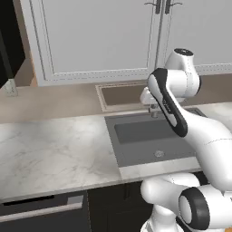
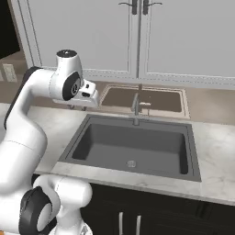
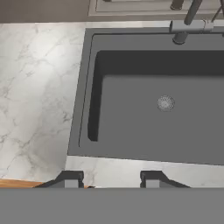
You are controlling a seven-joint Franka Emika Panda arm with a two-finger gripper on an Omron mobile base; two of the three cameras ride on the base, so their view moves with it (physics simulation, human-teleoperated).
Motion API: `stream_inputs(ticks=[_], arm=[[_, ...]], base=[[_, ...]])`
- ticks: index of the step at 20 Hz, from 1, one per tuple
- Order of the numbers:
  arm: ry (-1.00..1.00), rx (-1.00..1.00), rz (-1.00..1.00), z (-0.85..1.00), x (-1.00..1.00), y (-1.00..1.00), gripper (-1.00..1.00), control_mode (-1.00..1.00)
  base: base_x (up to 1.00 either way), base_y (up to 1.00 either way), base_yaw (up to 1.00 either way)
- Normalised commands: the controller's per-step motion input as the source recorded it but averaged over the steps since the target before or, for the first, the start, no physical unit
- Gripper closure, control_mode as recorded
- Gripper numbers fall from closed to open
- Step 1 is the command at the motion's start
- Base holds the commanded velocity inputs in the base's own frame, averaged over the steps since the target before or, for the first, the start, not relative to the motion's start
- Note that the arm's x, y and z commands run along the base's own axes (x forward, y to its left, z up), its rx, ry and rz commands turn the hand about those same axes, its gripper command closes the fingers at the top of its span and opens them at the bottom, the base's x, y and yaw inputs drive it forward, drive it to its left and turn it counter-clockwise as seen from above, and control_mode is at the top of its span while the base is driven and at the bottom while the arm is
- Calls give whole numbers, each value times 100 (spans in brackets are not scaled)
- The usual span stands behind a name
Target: Close all open cabinet doors.
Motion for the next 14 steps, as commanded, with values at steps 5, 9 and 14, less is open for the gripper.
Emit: stream_inputs(ticks=[5, 9, 14], arm=[[0, 0, 0, 0, -1, 0, -100, 100], [0, 0, 0, 0, 0, 0, -100, 100], [0, 0, 0, 0, 0, 0, -100, 100]], base=[[-25, 9, 0], [-97, 36, 1], [-100, 57, 3]])
